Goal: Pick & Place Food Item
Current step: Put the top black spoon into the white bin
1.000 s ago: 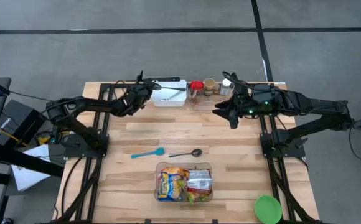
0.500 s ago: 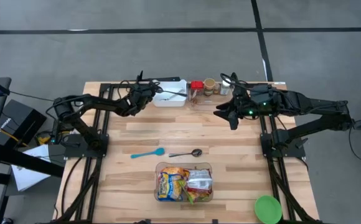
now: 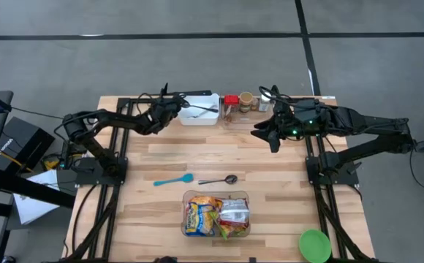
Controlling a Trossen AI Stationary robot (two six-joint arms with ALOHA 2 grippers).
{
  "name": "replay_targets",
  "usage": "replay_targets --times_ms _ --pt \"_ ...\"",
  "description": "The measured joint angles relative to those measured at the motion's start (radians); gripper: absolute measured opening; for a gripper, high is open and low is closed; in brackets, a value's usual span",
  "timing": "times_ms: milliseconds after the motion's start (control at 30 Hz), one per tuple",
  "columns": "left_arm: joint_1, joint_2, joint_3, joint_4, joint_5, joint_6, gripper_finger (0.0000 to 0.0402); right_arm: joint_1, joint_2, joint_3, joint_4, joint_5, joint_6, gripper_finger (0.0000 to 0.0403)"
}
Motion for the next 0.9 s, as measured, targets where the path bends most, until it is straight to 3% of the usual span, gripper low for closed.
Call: replay_targets --times_ms 633,900 --pt "0.009 0.000 0.000 -0.004 0.028 0.046 0.0001 0.000 0.000 0.000 0.000 0.000 0.000 0.0175" --pt "0.008 0.000 0.000 -0.003 0.024 0.046 0.0052 0.000 0.000 0.000 0.000 0.000 0.008 0.0175"
